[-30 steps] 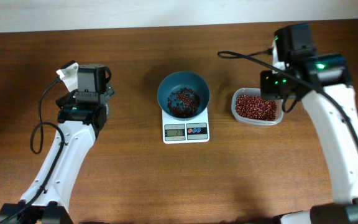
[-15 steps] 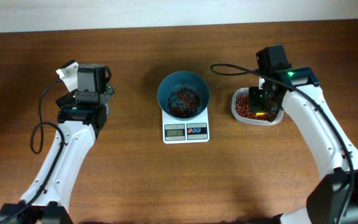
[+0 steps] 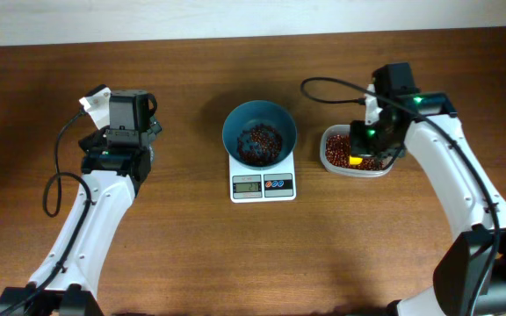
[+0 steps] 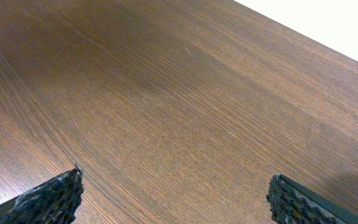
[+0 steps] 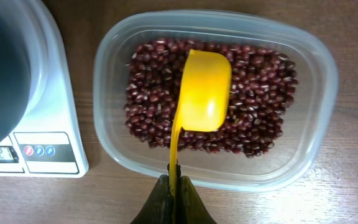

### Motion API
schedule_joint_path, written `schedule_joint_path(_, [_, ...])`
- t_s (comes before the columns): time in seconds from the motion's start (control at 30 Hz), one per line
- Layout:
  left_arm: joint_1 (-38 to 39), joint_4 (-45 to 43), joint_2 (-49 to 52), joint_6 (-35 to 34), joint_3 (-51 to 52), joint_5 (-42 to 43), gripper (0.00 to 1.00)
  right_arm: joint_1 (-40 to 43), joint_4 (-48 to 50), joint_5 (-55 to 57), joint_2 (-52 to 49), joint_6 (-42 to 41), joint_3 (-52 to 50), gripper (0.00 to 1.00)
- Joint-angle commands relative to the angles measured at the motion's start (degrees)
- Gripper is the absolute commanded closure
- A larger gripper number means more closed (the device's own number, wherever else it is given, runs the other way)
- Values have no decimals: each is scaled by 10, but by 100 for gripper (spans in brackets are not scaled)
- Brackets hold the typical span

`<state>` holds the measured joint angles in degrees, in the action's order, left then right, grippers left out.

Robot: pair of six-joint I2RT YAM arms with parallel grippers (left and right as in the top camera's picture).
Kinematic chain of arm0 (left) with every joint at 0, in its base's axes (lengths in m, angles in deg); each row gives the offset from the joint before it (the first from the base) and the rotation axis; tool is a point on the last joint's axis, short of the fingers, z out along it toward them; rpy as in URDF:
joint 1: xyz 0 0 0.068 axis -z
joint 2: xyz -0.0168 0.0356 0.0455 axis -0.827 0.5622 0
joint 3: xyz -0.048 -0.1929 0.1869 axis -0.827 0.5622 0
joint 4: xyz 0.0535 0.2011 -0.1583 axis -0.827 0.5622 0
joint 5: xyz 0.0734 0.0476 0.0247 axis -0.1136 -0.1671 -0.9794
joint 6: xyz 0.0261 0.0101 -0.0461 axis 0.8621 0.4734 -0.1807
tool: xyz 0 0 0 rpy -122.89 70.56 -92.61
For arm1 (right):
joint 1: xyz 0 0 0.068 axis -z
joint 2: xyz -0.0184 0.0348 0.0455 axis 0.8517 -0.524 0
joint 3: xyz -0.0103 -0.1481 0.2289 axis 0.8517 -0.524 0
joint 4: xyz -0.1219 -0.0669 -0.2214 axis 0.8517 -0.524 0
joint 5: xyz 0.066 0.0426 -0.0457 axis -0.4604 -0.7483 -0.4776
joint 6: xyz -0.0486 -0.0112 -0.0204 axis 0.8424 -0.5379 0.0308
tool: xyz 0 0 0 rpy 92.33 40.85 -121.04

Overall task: Scoop item into bowl and weigh 50g on scale
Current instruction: 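Return the scoop to the bean tub and scoop more beans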

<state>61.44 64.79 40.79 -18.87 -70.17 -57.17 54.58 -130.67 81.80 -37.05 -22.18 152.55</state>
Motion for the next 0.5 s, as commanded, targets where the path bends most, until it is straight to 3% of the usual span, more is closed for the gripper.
schedule_joint_path(0.0, [-2, -2, 7, -7, -7, -2, 1, 30, -2, -23, 1, 4, -5, 96])
schedule_joint_path(0.47, [-2, -2, 7, -7, -7, -2, 1, 131, -23, -180, 1, 64, -5, 96])
